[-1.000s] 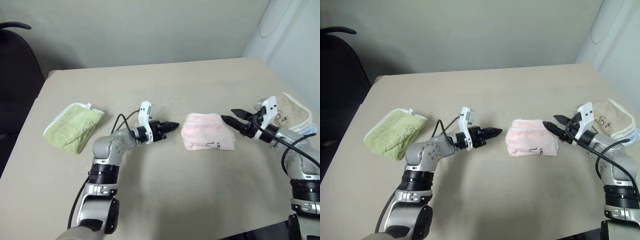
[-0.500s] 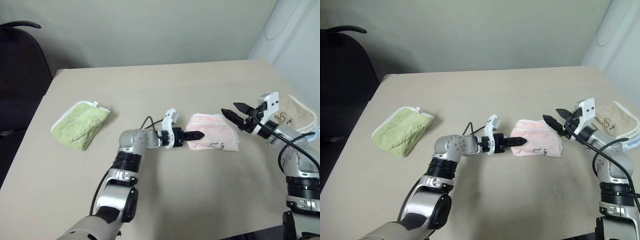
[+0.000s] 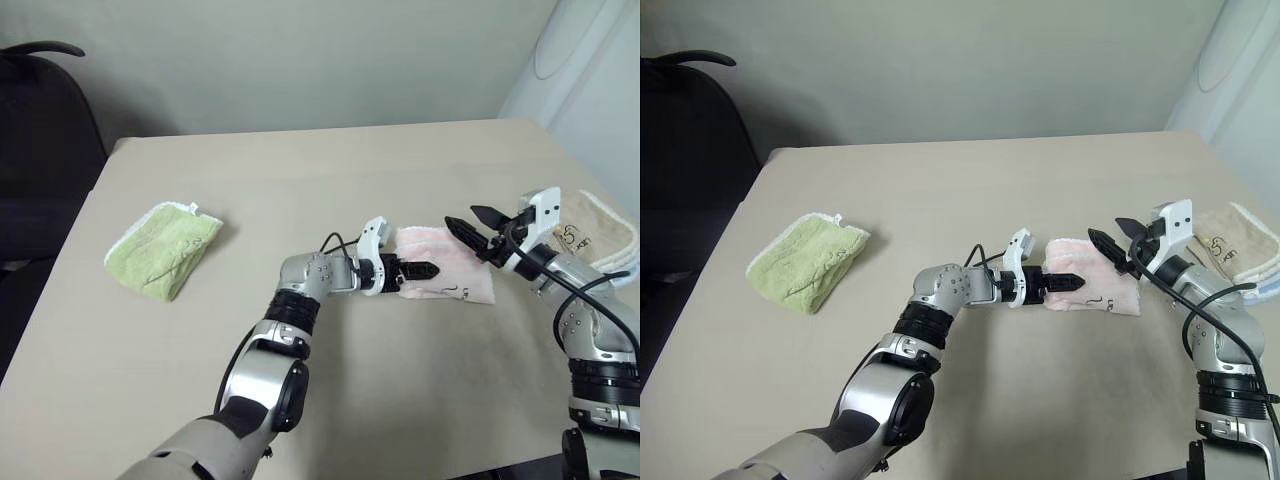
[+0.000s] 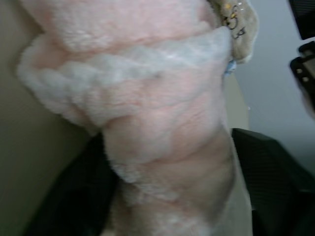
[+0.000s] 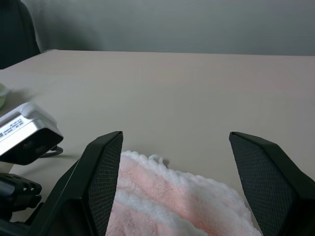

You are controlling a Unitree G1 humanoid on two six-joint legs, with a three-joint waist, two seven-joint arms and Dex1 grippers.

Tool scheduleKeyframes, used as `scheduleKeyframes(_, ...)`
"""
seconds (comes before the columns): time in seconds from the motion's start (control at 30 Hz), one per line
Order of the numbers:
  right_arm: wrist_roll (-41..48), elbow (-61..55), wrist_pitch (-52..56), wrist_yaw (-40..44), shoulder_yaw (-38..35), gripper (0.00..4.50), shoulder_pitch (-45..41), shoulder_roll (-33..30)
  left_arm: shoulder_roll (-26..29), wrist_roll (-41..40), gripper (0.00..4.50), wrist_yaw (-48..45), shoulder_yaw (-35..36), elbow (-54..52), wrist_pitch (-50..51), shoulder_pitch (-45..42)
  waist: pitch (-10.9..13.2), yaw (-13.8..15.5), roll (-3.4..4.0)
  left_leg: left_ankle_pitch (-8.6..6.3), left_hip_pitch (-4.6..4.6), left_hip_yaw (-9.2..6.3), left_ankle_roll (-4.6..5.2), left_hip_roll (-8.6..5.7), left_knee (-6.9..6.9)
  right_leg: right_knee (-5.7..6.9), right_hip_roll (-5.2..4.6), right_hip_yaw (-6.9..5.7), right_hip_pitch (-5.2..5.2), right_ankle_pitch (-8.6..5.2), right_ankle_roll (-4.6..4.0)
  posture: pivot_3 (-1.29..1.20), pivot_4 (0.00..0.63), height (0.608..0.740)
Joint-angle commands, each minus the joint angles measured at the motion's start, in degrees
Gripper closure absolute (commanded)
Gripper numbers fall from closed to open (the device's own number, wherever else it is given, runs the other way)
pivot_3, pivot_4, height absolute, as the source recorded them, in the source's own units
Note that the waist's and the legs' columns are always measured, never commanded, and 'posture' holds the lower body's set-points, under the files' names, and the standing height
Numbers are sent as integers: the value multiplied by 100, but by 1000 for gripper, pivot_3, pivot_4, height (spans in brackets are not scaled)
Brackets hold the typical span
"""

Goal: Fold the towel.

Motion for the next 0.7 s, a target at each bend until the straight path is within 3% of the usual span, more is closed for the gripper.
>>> scheduleKeyframes(0.03, 41, -110, -192, -79, -180, 859, -183, 15, -186, 36, 2422, 100, 34, -11, -82, -40, 0, -12, 0, 0, 0, 6, 1, 0, 0, 1, 0, 7, -4, 0, 2, 0, 150, 740)
scheduleKeyframes(0.23, 54, -42, -281, -115, -192, 859, -248, 64, -208, 45, 4485, 231, 25, -165, -87, 106, 0, -34, -1, -2, 0, 30, 8, 0, -1, 1, -1, 27, -13, 2, 10, 0, 150, 740)
scheduleKeyframes(0.4, 75, 3, -352, -212, -302, 859, -333, 117, -248, -117, 4485, 431, 231, -471, -118, 243, 0, -50, -1, -3, 0, 45, 11, 2, -3, 2, -2, 35, -21, 3, 11, 0, 150, 740)
scheduleKeyframes(0.57, 74, 74, -441, -366, -484, 859, -388, 122, -41, -581, 4485, 830, 1004, -780, -202, 15, 1, -108, -2, -5, 0, 70, 15, 7, -3, 4, -4, 42, -29, 5, 11, 0, 150, 740)
scheduleKeyframes(0.7, 63, 246, -550, -530, -673, 859, -496, 83, 701, -977, 4485, 1332, 1919, -1255, -332, -520, 17, -168, -3, -4, 0, 80, 16, 9, -5, 8, -4, 45, -38, 7, 9, 0, 150, 740)
